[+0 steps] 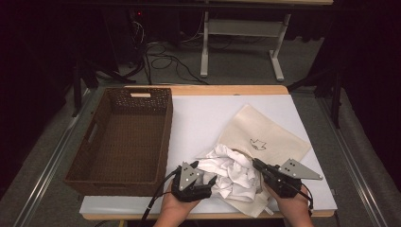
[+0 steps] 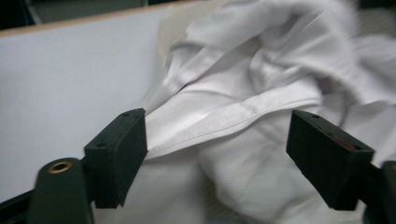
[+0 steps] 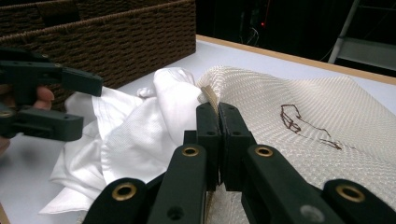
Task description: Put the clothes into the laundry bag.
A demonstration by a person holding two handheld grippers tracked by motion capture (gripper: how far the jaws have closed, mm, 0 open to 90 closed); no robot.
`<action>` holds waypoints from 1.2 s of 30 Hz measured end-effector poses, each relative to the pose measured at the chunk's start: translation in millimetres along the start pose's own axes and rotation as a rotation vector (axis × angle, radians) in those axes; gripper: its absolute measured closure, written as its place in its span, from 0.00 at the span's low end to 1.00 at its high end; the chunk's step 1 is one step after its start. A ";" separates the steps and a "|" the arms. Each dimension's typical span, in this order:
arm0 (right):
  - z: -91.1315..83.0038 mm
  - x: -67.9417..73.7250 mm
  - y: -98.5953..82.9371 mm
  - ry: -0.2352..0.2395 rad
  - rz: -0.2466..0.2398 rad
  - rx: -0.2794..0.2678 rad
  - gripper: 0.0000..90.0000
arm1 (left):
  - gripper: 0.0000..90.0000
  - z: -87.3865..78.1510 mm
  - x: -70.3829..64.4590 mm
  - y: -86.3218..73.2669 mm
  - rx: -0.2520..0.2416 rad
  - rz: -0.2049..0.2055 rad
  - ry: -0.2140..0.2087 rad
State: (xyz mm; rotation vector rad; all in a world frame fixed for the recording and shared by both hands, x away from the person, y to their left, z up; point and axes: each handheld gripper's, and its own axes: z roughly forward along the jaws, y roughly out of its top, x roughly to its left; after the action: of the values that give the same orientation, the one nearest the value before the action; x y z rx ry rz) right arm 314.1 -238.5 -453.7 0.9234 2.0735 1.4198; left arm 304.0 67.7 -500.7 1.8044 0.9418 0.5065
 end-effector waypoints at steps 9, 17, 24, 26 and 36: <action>2.2 1.0 -2.8 -0.008 0.004 0.010 1.00 | 0.55 22.5 6.9 -7.6 0.104 -0.049 -0.093; 4.4 2.9 -3.7 -0.010 0.002 0.013 1.00 | 0.93 16.2 -8.0 -2.2 0.069 -0.001 -0.109; 5.5 2.8 -3.3 -0.015 -0.001 0.013 1.00 | 0.94 13.3 -31.4 17.8 -0.001 0.012 -0.139; 6.0 2.7 -3.0 -0.017 -0.002 0.013 1.00 | 0.94 20.0 -35.1 20.5 -0.011 0.005 -0.136; 5.7 1.2 -1.1 0.000 0.020 -0.004 1.00 | 0.94 79.6 -49.7 27.3 -0.044 -0.056 -0.071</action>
State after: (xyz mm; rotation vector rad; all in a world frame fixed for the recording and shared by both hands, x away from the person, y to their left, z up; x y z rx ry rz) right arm 317.0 -234.3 -456.8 0.9445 2.0664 1.4338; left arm 339.6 -23.1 -505.3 1.7409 0.9227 0.4220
